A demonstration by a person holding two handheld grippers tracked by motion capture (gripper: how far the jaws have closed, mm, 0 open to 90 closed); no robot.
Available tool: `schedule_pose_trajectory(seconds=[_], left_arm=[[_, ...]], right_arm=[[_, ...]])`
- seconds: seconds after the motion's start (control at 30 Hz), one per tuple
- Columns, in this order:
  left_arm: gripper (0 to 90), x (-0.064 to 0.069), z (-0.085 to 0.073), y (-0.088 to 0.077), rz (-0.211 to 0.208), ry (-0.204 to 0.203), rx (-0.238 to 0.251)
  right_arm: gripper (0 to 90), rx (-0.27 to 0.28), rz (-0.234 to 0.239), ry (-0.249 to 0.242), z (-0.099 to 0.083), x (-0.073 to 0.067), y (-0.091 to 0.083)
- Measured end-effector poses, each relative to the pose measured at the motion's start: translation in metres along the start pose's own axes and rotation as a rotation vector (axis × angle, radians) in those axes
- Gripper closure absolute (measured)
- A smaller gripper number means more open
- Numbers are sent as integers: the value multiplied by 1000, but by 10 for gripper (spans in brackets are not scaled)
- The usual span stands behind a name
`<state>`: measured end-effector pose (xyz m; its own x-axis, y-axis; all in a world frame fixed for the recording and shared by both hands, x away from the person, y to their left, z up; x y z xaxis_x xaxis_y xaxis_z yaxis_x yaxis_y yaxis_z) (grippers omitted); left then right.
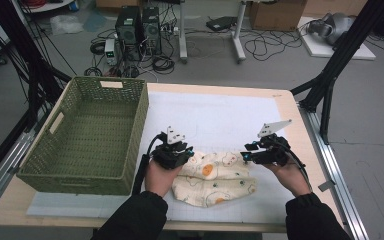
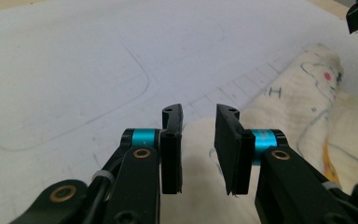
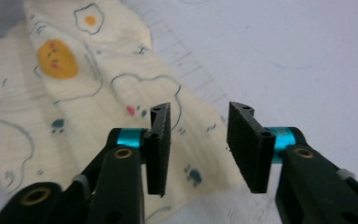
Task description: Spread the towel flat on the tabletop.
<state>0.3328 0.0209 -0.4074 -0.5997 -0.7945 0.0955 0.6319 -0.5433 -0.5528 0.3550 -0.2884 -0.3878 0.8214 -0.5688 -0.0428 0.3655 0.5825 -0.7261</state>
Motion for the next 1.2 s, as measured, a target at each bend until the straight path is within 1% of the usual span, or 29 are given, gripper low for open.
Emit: schedule_pose_trajectory(seconds=[0.07,0.1,0.13,0.2,0.23,0.27,0.3,0.37,0.4,0.43,0.47,0.5,0.53,0.57,0.6,0.67,0.7,0.73,0.8,0.83,0.87,0.9,0.93,0.97,1.0,1.03,1.07,1.13,1.2], left_arm=[[683,-1,-1,13,-9,-11,-47],[668,-2,-4,22,-21,-21,-89],[662,-2,-7,29,-16,-16,-124],[656,-1,-11,37,2,13,-171],[661,0,-14,42,0,37,-203],[688,1,-16,43,16,56,-206],[732,2,-15,43,33,64,-206],[809,2,-16,42,20,76,-210],[849,1,-16,42,14,65,-212],[861,0,-15,42,10,53,-211],[868,-1,-15,42,9,45,-211],[874,-1,-15,41,15,50,-210],[875,-1,-14,39,36,52,-193],[876,-1,-12,35,56,49,-160],[876,-2,-10,32,67,41,-131],[876,-3,-4,22,100,18,-41],[877,-4,-1,17,118,8,9],[877,-5,2,12,137,0,55],[876,-7,8,1,180,-29,182],[873,-8,10,-1,190,-43,217],[858,-9,12,-1,206,-63,254],[801,-11,13,0,216,-68,255],[762,-13,13,3,225,-81,230],[698,-15,12,6,221,-98,200],[659,-16,10,8,226,-99,172],[651,-17,8,9,229,-92,158],[652,-18,5,11,222,-90,136],[654,-19,1,12,219,-83,109],[654,-19,-2,13,202,-79,74]], right_arm=[[563,-18,7,-7,3,3,9],[554,-38,9,-14,2,5,15],[554,-70,8,-13,1,7,24],[586,-103,19,1,-4,9,34],[604,-127,30,7,-6,9,38],[634,-162,36,9,-9,11,43],[676,-191,43,12,-12,10,47],[724,-196,27,-6,-13,9,49],[800,-199,36,-7,-13,8,49],[843,-201,48,-13,-13,7,49],[878,-205,58,-14,-12,7,49],[885,-212,56,-15,-11,6,50],[887,-208,57,-21,-11,6,50],[888,-217,57,-16,-10,6,50],[889,-216,44,-25,-10,6,48],[891,-194,25,-23,-7,6,43],[891,-174,13,-30,-4,6,39],[891,-152,-10,-36,-1,6,34],[891,-91,-53,-42,6,8,22],[891,-45,-83,-45,13,10,14],[891,-13,-104,-50,16,11,10],[888,31,-126,-48,21,14,5],[878,50,-127,-44,22,17,5],[747,67,-127,-28,22,21,7],[629,64,-155,-3,20,25,10],[629,49,-144,23,18,27,13],[631,43,-132,28,16,28,14],[627,17,-119,18,10,25,18],[618,-4,-96,12,5,22,20]])
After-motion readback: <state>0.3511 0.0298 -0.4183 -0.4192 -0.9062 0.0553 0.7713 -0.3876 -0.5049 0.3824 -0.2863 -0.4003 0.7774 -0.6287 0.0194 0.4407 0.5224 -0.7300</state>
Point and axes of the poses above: each handheld gripper's, and its own axes: y roughly forward along the jaws, z roughly out of its top, x roughly to its right, the point moved 1 cm from there along y, roughly forward along the jaws
